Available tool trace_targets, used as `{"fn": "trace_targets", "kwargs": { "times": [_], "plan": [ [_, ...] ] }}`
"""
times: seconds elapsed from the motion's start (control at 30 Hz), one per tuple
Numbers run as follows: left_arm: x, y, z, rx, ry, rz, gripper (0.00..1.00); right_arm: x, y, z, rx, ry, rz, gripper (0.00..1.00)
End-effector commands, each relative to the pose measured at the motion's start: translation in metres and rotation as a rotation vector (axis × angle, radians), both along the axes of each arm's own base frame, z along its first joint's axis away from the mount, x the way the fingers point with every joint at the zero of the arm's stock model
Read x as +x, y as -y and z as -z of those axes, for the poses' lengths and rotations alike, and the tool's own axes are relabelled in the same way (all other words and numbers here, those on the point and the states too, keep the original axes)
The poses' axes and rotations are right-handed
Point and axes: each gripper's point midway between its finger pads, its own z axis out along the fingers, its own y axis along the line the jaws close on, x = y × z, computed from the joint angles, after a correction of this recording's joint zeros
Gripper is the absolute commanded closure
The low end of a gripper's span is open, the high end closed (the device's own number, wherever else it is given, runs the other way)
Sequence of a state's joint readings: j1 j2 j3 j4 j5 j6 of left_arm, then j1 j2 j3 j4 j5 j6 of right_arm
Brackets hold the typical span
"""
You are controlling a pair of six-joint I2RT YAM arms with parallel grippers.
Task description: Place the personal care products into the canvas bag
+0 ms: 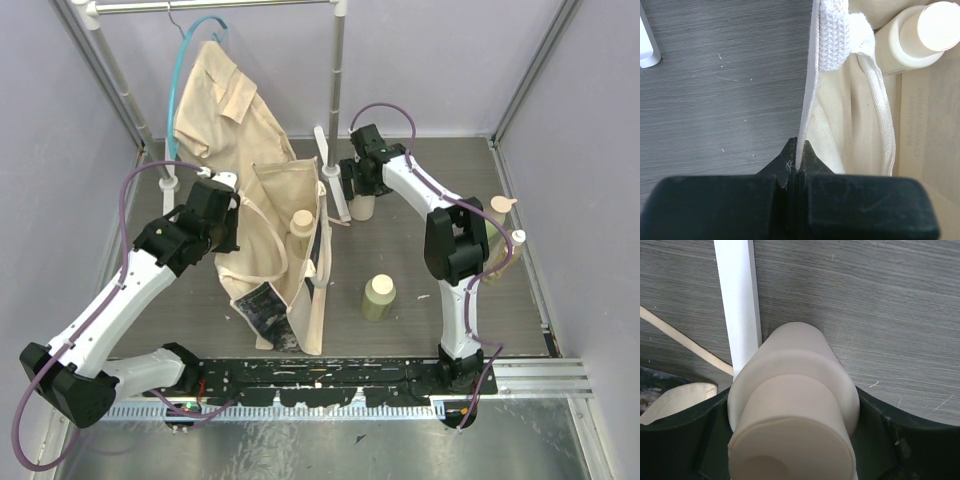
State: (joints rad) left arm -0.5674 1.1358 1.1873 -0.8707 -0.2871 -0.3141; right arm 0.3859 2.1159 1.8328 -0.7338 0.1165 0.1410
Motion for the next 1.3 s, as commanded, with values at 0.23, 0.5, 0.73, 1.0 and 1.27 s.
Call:
{"fn": "trace_targets", "kwargs": {
  "times": [0.23, 0.5, 0.73, 1.0, 1.27],
  "plan": [
    [0.010, 0.011, -0.006, -0.010, 0.025, 0.044, 1.00, 0.003, 0.017, -0.052, -0.050, 0.125, 0.005, 0.97],
    [0.012, 0.013, -0.004, 0.008, 0.019, 0.068, 1.00, -0.013, 0.024, -0.144, -0.010, 0.233, 0.008, 0.99],
    [0.015, 0.021, -0.006, -0.017, 0.041, 0.101, 1.00, -0.040, 0.006, -0.264, 0.183, 0.417, -0.095, 0.99],
    [0.016, 0.027, -0.010, -0.035, 0.056, 0.138, 1.00, -0.100, -0.033, -0.375, 0.487, 0.606, -0.353, 0.99],
    [0.015, 0.033, -0.008, -0.042, 0.049, 0.168, 1.00, -0.144, -0.068, -0.403, 0.635, 0.625, -0.540, 0.99]
  ]
}}
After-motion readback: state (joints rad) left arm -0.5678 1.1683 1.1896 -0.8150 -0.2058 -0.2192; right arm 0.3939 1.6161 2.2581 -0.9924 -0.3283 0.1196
